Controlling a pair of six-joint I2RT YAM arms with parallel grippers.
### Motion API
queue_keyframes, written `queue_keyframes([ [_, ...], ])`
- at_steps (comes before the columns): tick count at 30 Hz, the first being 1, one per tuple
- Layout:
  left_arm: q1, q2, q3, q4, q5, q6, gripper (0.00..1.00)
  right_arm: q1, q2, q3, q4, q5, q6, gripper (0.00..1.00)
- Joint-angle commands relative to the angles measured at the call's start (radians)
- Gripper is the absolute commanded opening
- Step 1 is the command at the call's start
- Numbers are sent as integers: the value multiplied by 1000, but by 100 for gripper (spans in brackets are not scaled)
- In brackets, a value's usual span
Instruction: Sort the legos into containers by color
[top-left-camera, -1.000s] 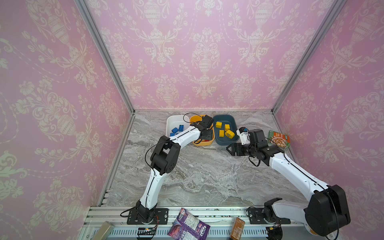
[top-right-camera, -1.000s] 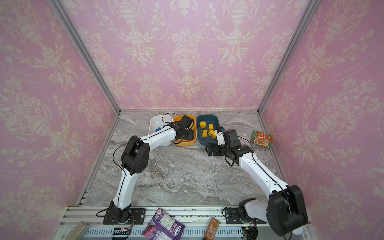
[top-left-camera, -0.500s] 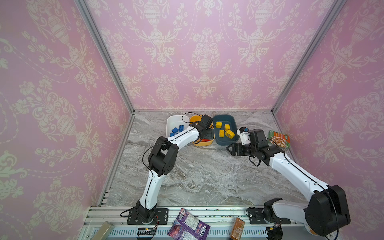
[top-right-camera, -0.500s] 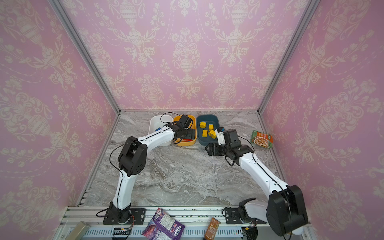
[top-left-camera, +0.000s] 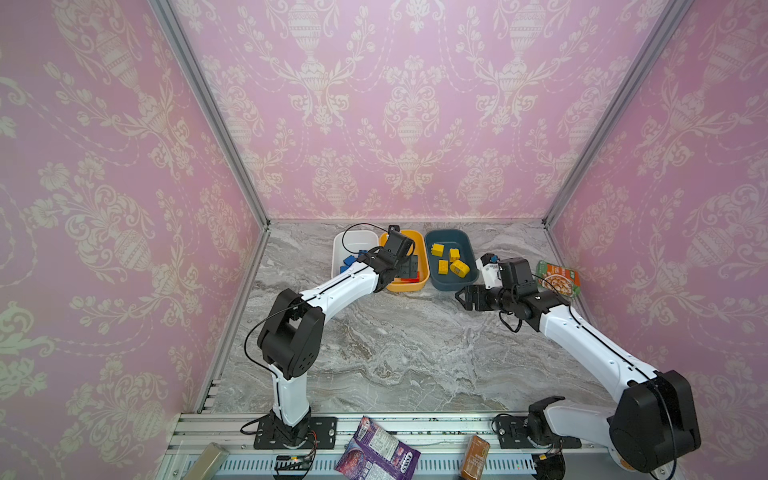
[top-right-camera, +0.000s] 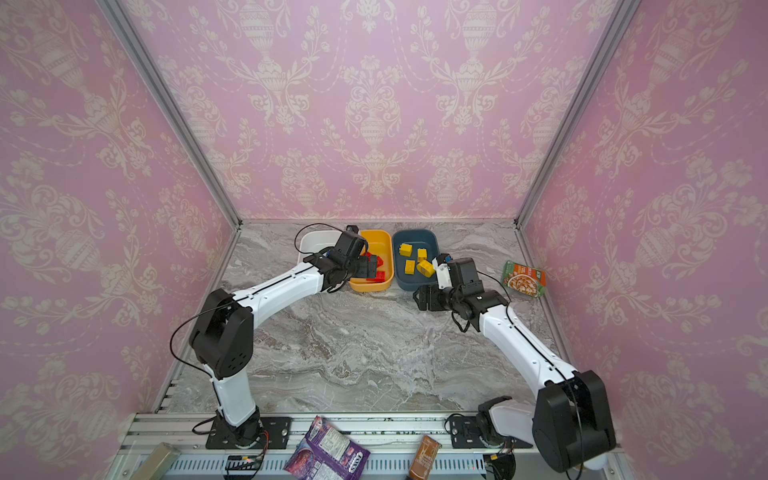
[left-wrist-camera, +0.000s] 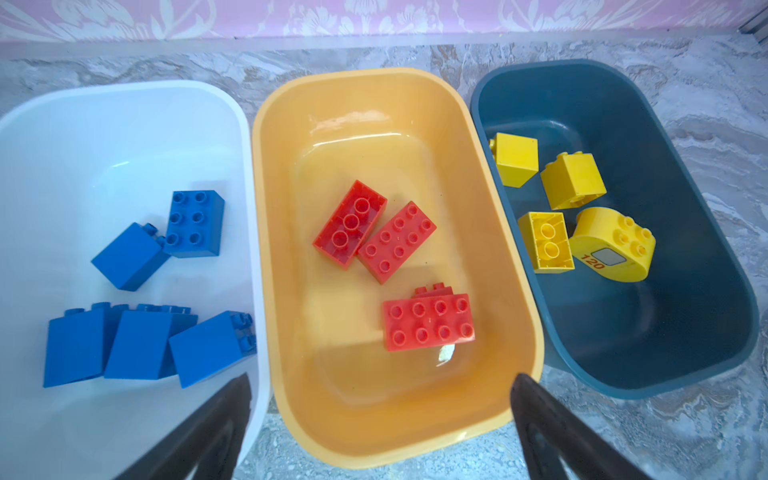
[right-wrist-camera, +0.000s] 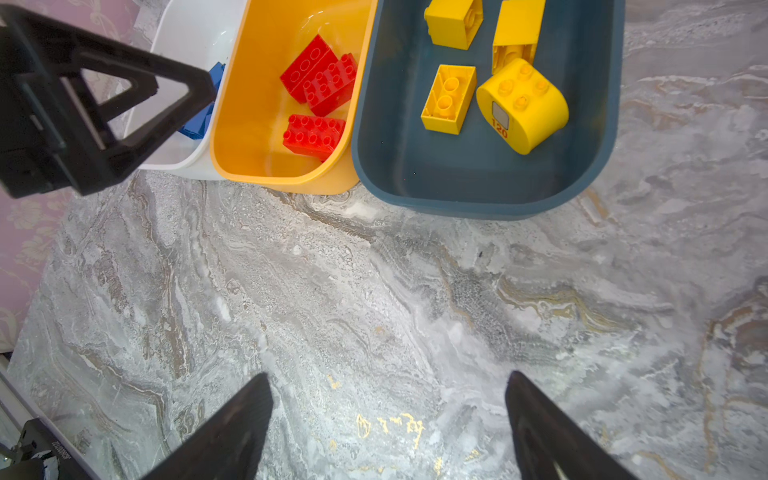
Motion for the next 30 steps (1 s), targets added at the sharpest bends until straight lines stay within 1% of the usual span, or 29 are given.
queue_keyframes([
  [1,33,-90,-92,58,-71,32,99,-19,2,36,3,31,-19,89],
  [5,74,-187,-221,109,-94,47,99,-50,8,39,14,43,-29,89],
  [9,114,-298,-382,231,-112,92,99,-94,12,31,43,63,-37,91],
  [13,178,-369,-484,268,-129,105,99,-146,21,19,88,79,-35,91],
  [18,250,-461,-616,340,-159,144,99,-204,21,-28,174,110,-24,99],
  [21,296,-516,-710,420,-166,176,99,-227,26,-54,222,152,-26,100],
  [25,353,-567,-821,573,-170,225,99,-258,35,-103,326,227,-49,100],
  [27,382,-568,-860,644,-174,244,99,-261,42,-144,401,302,-61,100],
  [30,431,-548,-900,742,-165,256,99,-272,68,-210,532,326,-103,100],
])
